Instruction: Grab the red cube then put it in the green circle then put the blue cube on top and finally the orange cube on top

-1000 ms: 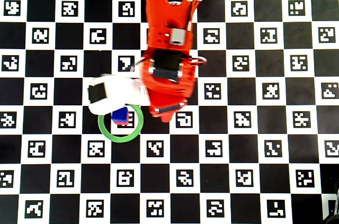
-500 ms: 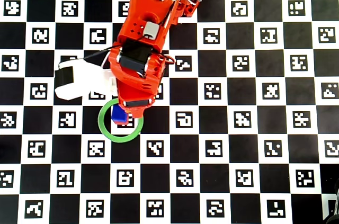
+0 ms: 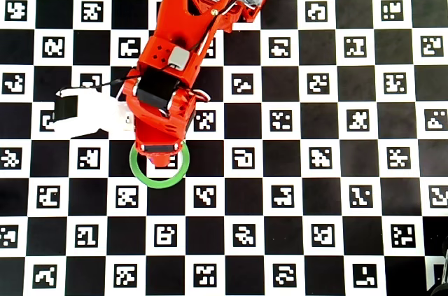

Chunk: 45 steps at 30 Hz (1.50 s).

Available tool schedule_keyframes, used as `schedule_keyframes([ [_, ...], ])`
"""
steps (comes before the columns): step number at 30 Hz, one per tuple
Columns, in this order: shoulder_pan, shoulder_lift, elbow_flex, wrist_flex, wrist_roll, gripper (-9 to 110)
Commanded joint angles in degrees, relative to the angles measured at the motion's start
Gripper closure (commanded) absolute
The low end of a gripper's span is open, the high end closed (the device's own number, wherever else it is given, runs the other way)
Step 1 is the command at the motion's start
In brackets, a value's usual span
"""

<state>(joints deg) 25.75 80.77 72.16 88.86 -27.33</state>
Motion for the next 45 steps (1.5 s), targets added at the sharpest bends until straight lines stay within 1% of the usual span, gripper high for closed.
schedule_keyframes([
  [1, 0.97, 0.79, 0.44, -2.11, -0.35, 96],
  [20, 0.79, 0.18, 8.44, -8.53, 0.18, 96],
  [41, 0.0, -0.44, 10.9, -10.9, 0.7, 95],
  [45, 0.0, -0.44, 10.81, -10.9, 1.58, 93],
])
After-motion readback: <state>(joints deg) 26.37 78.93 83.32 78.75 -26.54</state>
